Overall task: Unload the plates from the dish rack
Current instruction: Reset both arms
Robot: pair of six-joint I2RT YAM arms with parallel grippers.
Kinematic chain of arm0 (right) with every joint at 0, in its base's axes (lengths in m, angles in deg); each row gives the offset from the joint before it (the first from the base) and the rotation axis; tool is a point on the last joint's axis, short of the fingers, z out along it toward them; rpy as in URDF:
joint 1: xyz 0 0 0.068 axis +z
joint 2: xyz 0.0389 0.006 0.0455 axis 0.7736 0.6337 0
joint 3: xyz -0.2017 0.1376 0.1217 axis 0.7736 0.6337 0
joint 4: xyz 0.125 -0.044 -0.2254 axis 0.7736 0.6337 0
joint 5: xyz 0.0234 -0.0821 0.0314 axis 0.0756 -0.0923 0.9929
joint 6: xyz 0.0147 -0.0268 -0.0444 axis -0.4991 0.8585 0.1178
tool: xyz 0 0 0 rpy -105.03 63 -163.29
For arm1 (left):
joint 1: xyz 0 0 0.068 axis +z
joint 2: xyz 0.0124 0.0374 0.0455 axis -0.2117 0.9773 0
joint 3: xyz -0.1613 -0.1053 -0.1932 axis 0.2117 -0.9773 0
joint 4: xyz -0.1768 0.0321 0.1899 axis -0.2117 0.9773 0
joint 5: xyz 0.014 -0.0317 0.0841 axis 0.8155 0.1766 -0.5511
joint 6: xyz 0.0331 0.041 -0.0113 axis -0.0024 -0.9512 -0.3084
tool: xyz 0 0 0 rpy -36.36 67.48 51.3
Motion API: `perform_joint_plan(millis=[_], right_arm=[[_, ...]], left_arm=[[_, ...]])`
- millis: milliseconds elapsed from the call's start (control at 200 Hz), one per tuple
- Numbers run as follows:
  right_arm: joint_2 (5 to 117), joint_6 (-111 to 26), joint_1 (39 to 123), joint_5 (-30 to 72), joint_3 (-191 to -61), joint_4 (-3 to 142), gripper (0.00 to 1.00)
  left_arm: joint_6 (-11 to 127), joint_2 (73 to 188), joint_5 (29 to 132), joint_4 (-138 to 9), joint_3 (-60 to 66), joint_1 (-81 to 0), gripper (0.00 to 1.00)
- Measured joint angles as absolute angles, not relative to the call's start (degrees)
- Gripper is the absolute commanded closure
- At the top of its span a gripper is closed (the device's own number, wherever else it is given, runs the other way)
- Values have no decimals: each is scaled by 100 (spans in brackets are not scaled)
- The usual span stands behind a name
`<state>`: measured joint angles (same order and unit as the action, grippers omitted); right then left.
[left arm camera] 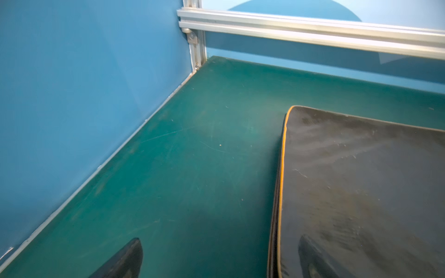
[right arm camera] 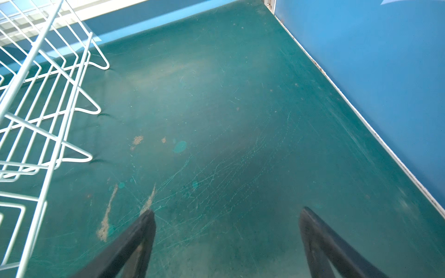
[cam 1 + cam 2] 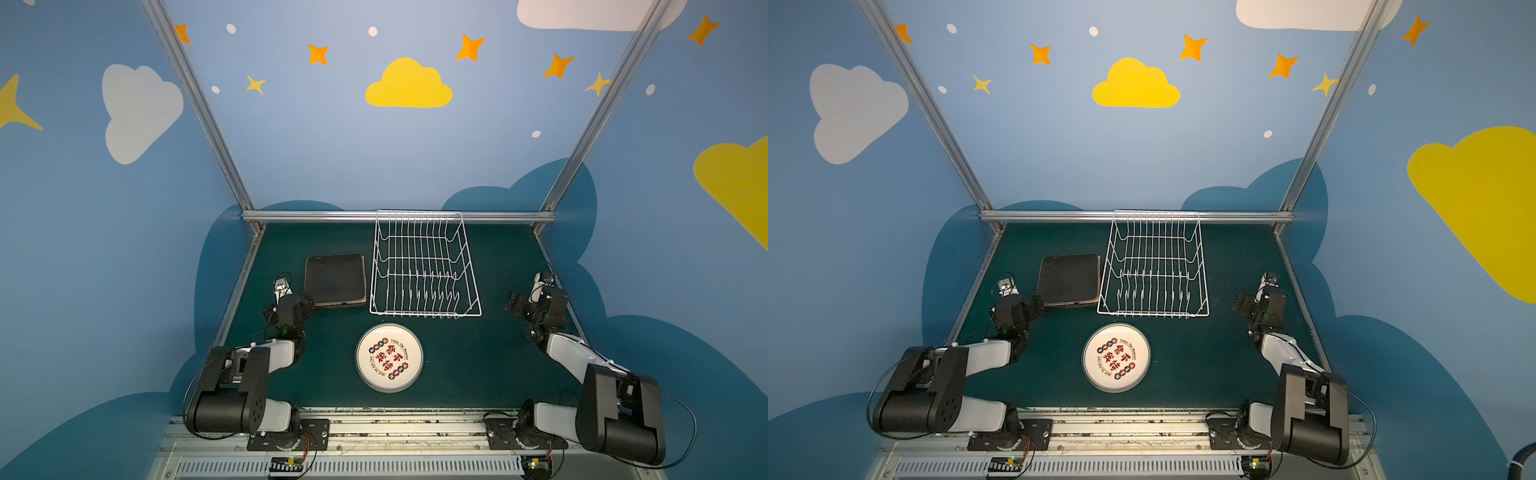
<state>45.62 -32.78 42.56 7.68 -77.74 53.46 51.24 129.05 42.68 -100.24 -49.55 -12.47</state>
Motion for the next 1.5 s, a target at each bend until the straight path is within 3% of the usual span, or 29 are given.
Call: perform_joint_plan(millis=[285, 751, 976, 1502], right_arm=[[4660, -3210, 4267, 923, -7910, 5488, 7], [4977, -3319, 4717, 1063, -7986, 5233, 7], [5504, -3280, 5198, 534, -7914, 4780, 8], [5504, -3330, 5257, -36, -7831, 4428, 7]], left_arm=[[4748, 13246, 4994, -9930, -4348, -1252, 0], [4497, 13628, 5400, -10660, -4896, -1278, 0], [4486, 13598, 5398, -10838, -4872, -1300, 0], [4484, 13585, 5398, -10783, -4872, -1304, 0]])
